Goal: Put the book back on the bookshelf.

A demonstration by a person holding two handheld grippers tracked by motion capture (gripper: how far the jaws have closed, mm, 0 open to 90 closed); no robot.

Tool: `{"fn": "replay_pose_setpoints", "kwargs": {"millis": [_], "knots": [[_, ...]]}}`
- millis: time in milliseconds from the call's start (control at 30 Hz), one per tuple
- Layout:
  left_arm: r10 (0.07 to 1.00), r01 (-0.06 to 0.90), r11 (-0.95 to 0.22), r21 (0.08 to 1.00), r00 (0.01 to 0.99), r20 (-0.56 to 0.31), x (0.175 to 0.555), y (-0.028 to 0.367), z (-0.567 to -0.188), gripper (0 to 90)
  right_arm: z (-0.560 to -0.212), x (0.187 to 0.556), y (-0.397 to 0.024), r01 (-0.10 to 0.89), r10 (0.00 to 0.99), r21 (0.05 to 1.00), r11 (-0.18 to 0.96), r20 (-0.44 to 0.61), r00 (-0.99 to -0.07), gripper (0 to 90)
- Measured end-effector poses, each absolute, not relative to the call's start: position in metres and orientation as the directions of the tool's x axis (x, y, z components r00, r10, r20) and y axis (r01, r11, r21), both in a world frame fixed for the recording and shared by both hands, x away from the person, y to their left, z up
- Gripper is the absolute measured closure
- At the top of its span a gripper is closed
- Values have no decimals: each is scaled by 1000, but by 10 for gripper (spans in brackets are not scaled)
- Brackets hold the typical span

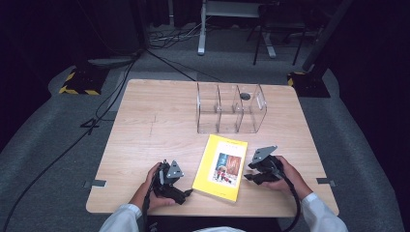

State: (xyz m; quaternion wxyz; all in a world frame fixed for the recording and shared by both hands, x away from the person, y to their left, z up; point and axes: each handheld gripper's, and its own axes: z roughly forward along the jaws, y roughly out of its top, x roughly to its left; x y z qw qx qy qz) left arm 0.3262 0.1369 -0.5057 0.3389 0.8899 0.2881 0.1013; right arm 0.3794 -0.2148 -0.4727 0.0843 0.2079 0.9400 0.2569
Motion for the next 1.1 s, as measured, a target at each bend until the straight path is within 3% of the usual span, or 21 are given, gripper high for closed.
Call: {"fn": "replay_pose_setpoints", "kwargs": {"millis": [333, 767, 1100], "knots": [[565, 430, -613, 663, 825, -14, 325, 127, -506, 6, -472, 379, -196, 341, 396, 447, 827, -32, -918, 554], [555, 424, -618, 662, 832, -15, 325, 120, -506, 7, -477, 362, -198, 321, 372, 526, 788, 8, -928, 575], [539, 411, -627, 661, 842, -13, 321, 119, -505, 7, -471, 358, -195, 322, 353, 601, 731, 71, -933, 539]]}}
